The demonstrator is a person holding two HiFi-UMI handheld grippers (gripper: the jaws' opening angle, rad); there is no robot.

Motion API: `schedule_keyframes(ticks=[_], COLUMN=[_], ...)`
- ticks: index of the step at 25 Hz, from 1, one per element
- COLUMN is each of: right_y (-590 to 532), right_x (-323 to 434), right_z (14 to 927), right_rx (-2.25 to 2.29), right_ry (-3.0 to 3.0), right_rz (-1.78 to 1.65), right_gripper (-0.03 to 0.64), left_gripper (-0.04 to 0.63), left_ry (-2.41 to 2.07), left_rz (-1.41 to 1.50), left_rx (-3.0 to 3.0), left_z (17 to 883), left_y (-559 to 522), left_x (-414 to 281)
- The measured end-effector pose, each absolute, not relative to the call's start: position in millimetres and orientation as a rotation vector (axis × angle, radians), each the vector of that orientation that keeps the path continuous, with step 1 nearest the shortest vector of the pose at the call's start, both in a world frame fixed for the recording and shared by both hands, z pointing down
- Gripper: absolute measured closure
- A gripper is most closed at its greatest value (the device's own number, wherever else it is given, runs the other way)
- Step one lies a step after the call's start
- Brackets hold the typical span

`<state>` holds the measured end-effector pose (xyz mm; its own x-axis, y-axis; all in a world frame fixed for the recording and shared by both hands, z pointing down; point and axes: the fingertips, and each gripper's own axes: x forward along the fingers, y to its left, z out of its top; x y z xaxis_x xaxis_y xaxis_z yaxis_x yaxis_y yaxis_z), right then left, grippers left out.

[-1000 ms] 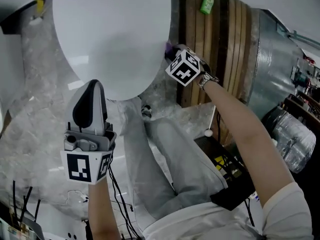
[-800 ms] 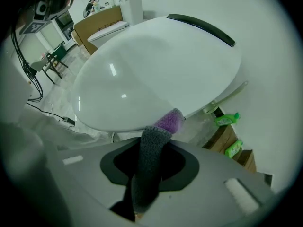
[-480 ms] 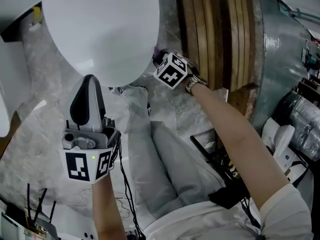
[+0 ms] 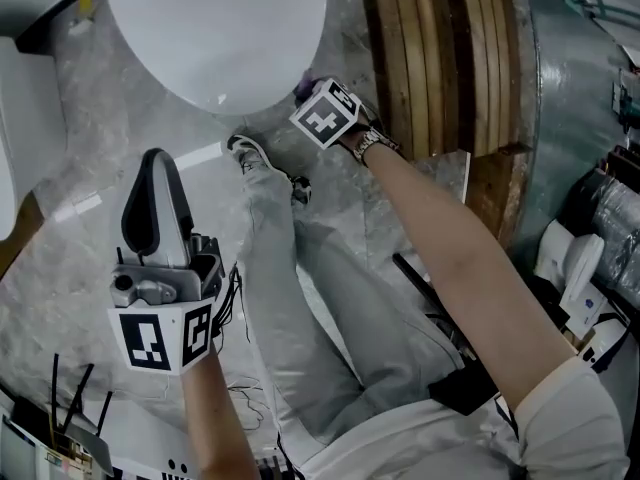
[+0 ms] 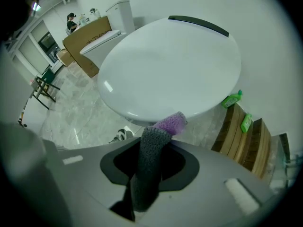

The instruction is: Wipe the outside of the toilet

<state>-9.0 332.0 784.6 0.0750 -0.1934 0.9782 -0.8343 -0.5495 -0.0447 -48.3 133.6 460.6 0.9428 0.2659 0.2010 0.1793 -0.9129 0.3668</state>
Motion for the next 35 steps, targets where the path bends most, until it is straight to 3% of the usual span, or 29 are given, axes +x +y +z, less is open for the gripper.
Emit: schedule_keyframes(ticks=[10,21,35], right_y=[295.8,223.2,141.3], right_x=[-47.4,-78.7,-58.7], right_z=[786.5,778.2,767.4], right_rx=[1.923,2.088,2.332], right_ry=[-0.956,-0.745,-0.349], right_rz=[1.631,1.862,2.07], right_gripper=[0.521,0.522,0.522], left_gripper=[0.591,0.591,0.591], left_ry=[0.326,0.573,0.794], left_rz=[0.351,0.409,0.447], left_rx=[2.742,2.689,2.619], left_z=[467.4,474.5,475.7], left_y=[93.3,16.4,-102.2], left_x=[-88.7,-76.5,-47.2])
